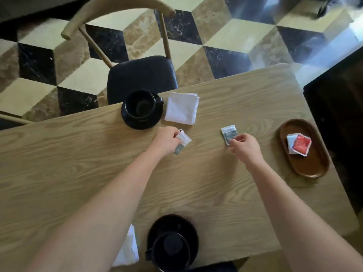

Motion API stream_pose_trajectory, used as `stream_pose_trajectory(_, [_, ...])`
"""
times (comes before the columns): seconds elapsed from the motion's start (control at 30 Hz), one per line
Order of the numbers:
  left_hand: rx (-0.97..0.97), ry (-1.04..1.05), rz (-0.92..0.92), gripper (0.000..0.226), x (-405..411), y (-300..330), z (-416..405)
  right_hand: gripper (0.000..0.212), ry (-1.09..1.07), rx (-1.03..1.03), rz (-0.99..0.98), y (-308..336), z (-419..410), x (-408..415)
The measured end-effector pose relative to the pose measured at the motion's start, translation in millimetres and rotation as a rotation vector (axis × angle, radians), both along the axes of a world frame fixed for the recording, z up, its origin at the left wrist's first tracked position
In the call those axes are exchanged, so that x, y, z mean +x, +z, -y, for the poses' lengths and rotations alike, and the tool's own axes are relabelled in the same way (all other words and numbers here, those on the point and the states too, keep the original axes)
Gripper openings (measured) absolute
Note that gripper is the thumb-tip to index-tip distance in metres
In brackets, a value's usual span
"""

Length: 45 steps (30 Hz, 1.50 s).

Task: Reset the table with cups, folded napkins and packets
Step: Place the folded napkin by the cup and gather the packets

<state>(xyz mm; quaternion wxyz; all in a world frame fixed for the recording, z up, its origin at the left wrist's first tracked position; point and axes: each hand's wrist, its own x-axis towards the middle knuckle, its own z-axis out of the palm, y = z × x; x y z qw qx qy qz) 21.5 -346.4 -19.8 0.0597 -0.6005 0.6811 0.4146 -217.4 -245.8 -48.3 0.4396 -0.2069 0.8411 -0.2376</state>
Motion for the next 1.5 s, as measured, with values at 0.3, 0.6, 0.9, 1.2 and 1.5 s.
stream_pose_trajectory(0.3, [-0.068, -0.161, 0.235, 0.049, -20.4, -7.6, 26.9, 0.038, 0.264, 0.075, -0.332, -8.3, 30.4, -31.6])
stream_pose_trajectory(0.6, [-0.13, -0.194, 0.364, 0.022, -24.9, -9.9, 25.3, 0.019, 0.319, 0.003, -0.32, -12.1, 26.5, -24.9])
stream_pose_trajectory(0.9, [0.095, 0.066, -0.087, 0.023, -77.6, 3.9, -64.2, 0.024, -0.088, -0.126, -0.064, 18.1, -99.9, -63.5])
stream_pose_trajectory(1.2, [0.368, 0.1, -0.279, 0.019, -144.4, -13.0, -178.5, 0.023, -0.116, 0.073, -0.149, 17.0, -213.3, -89.9])
stream_pose_trajectory(1.5, [0.553, 0.237, -0.388, 0.016, -165.4, -5.3, -173.4, 0.025, 0.043, 0.235, -0.303, -1.7, -233.0, -105.1])
